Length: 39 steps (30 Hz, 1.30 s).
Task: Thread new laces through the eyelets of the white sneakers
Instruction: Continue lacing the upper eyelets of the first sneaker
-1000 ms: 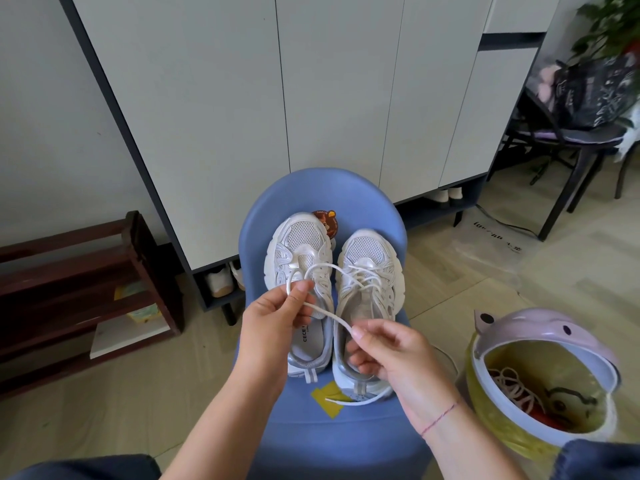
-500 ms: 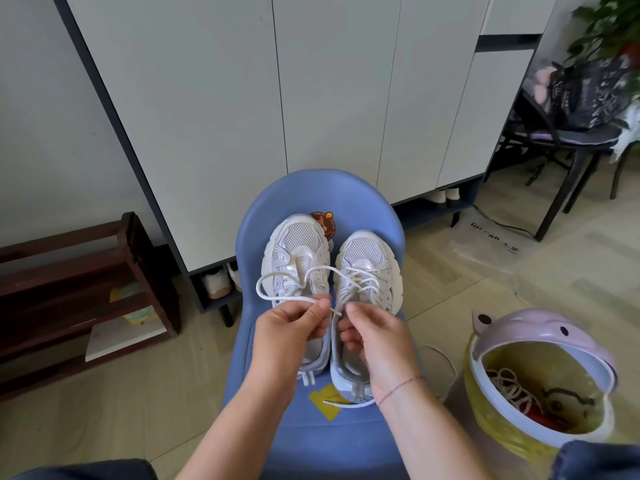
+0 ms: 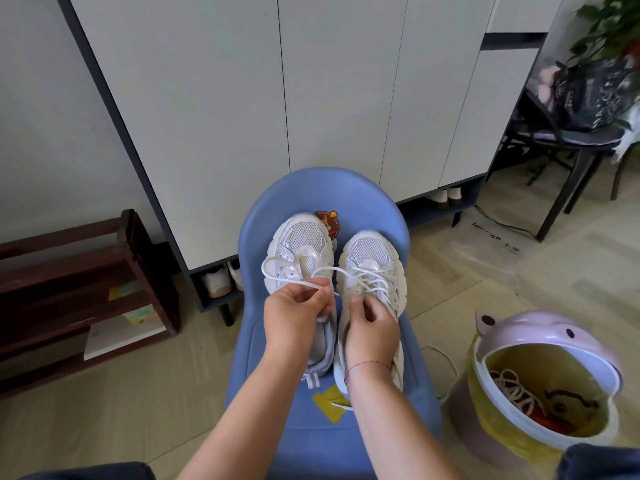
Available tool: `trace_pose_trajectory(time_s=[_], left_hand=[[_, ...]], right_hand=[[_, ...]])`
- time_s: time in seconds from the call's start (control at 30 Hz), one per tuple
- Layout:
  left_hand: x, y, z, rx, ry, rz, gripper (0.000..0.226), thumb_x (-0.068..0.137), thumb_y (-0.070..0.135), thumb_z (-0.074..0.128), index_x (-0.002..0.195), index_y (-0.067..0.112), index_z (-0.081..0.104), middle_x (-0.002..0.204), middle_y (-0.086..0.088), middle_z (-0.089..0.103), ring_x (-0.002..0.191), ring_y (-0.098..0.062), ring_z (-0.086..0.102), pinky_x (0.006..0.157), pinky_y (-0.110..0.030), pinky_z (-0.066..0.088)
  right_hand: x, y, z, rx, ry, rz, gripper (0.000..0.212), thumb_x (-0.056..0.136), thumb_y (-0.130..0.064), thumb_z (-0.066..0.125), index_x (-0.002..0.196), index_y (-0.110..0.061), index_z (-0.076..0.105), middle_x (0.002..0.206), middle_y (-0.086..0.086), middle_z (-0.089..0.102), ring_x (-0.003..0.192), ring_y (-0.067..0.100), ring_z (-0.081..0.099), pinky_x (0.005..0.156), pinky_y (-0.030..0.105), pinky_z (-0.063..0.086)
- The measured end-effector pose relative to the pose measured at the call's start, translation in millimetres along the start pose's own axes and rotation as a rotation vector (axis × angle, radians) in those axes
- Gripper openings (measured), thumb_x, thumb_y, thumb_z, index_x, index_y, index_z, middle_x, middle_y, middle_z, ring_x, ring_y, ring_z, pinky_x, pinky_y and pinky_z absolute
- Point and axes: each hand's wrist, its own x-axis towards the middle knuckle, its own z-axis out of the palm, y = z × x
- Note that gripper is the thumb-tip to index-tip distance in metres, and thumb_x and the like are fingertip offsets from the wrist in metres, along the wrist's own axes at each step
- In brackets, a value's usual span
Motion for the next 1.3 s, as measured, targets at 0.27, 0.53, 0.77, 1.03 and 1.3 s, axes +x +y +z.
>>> trace_pose_trajectory(time_s=[0.27,0.53,0.77,1.03,1.3], left_hand=[[1.7,-9.2,22.4,0.120,-0.038,0.073,0.011,0.087,-0.002,0.064,0.088,0.007,0.069,0.069,-0.005,0.069,0.057,-0.010,0.063,0.062,-0.021,0.054],[8.2,-15.5,28.8,0.379,-0.005,0.143,0.016,0.085,0.012,0.067,0.081,0.027,0.071,0.065,-0.003,0.070,0.048,-0.018,0.060,0.064,-0.045,0.058],[9.6,-20.8,32.1,0.351,0.010,0.139,0.014,0.081,0.010,0.071,0.081,0.024,0.075,0.078,0.005,0.074,0.067,-0.012,0.066,0.072,-0.037,0.057],[5.5,-31.8,34.1,0.339,0.056,0.181,0.016,0.081,0.014,0.071,0.090,0.026,0.071,0.077,0.005,0.073,0.074,-0.012,0.069,0.075,-0.040,0.057],[11.6,-22.9,26.3,0.443,-0.093,0.199,0.016,0.081,0.026,0.070,0.073,0.012,0.072,0.068,-0.008,0.071,0.071,-0.032,0.066,0.074,-0.048,0.055]], right_hand=[[8.9,13.8,-10.8,0.129,-0.043,0.067,0.026,0.095,-0.013,0.052,0.116,-0.012,0.066,0.109,-0.003,0.065,0.107,0.013,0.056,0.097,0.026,0.040],[12.4,21.0,-13.2,0.241,-0.068,0.160,0.023,0.094,-0.017,0.053,0.112,-0.021,0.069,0.112,-0.005,0.068,0.110,0.014,0.060,0.102,0.040,0.045],[10.2,20.7,-12.8,0.297,-0.128,0.168,0.023,0.093,-0.019,0.056,0.111,-0.025,0.069,0.113,-0.007,0.068,0.110,0.012,0.060,0.103,0.040,0.045],[10.9,23.3,-11.4,0.305,-0.154,0.193,0.023,0.096,-0.025,0.051,0.090,-0.029,0.073,0.095,-0.001,0.074,0.096,0.020,0.068,0.093,0.046,0.051],[12.8,17.1,-13.5,0.431,-0.118,0.274,0.014,0.090,-0.015,0.061,0.085,-0.014,0.074,0.088,0.018,0.072,0.088,0.037,0.068,0.085,0.051,0.054]])
